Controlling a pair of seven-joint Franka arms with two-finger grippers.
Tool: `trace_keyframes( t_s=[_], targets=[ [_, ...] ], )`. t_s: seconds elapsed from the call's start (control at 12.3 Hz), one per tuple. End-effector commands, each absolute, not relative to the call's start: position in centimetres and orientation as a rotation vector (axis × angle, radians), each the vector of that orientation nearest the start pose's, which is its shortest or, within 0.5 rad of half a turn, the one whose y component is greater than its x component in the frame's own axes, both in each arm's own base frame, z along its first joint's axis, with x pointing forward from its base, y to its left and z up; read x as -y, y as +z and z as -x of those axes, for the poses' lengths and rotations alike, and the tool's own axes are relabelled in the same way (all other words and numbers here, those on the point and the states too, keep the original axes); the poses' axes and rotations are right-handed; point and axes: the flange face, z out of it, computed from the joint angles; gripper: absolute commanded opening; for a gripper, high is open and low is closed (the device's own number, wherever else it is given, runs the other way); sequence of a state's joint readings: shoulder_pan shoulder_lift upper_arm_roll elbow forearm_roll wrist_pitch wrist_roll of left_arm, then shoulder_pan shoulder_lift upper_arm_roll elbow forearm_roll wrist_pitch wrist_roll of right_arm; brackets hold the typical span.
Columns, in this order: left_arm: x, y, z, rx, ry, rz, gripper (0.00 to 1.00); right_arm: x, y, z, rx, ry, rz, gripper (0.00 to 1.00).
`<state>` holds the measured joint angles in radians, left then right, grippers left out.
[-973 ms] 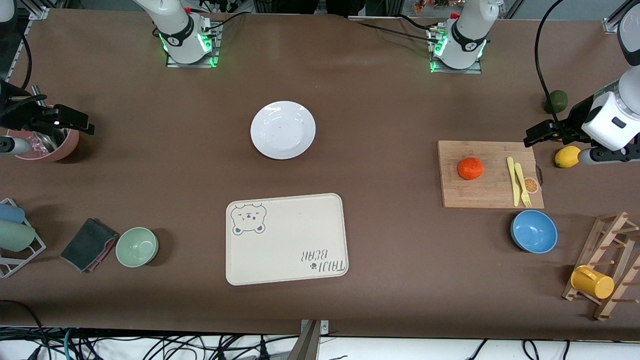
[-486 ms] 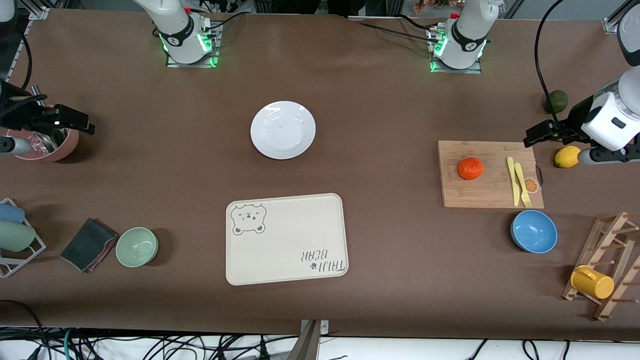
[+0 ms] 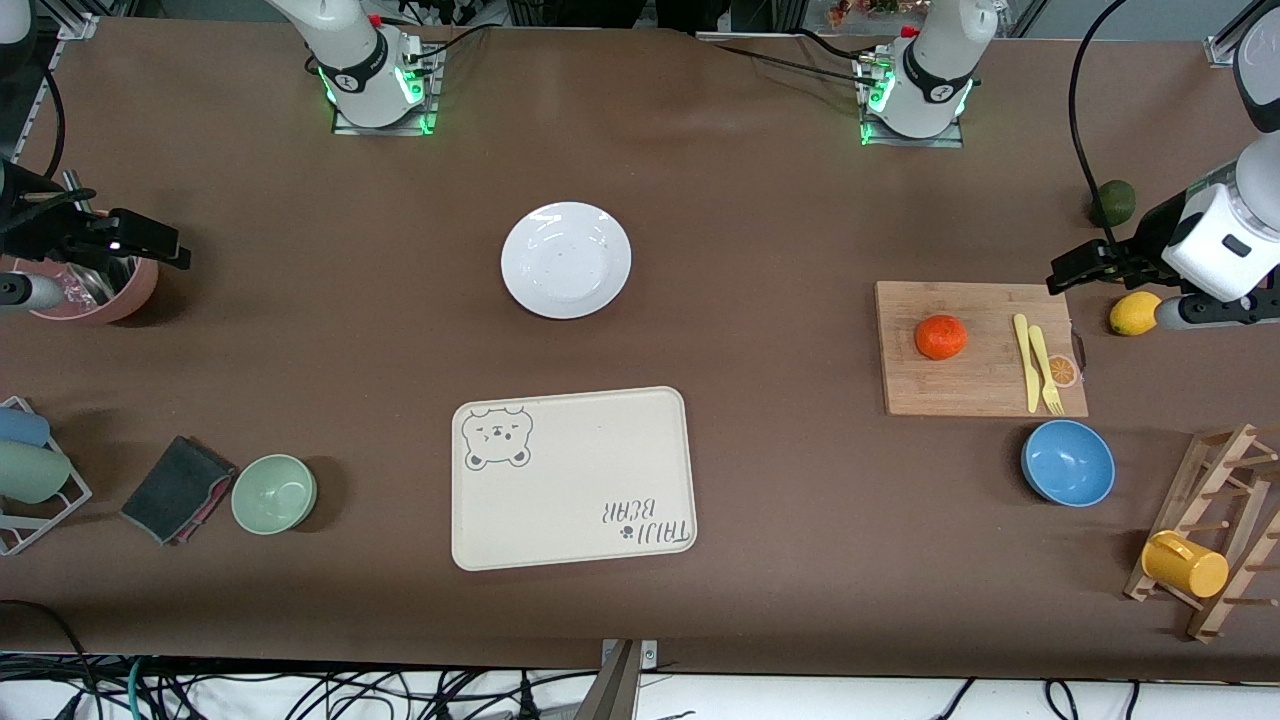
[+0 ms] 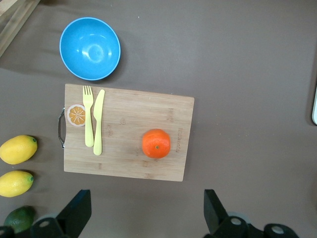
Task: Place orange and plate with both arms
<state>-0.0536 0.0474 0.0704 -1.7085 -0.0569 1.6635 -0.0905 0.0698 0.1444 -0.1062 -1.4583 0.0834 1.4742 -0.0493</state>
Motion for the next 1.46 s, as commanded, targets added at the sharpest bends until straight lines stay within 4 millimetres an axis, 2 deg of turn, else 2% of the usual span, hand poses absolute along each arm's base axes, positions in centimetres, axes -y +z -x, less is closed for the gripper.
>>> trace_keyframes(
  t_s=[0.0,0.24,1.38],
  targets=[
    [-0.3,54.4,-57.0,0.136,0.149,3.156,1.0,0.8,59.2,-58.1,0.038,0.19,3.05,1.0],
    [-0.3,53.5,-57.4,0.145,0.173,3.158,1.0,0.8,59.1,-58.1,0.038,0.189,3.049,1.0],
    [-0.2,53.3,-57.5,0.14,0.181,3.162,1.0,0.9,59.3,-58.0,0.036,0.189,3.048,1.0]
  ],
)
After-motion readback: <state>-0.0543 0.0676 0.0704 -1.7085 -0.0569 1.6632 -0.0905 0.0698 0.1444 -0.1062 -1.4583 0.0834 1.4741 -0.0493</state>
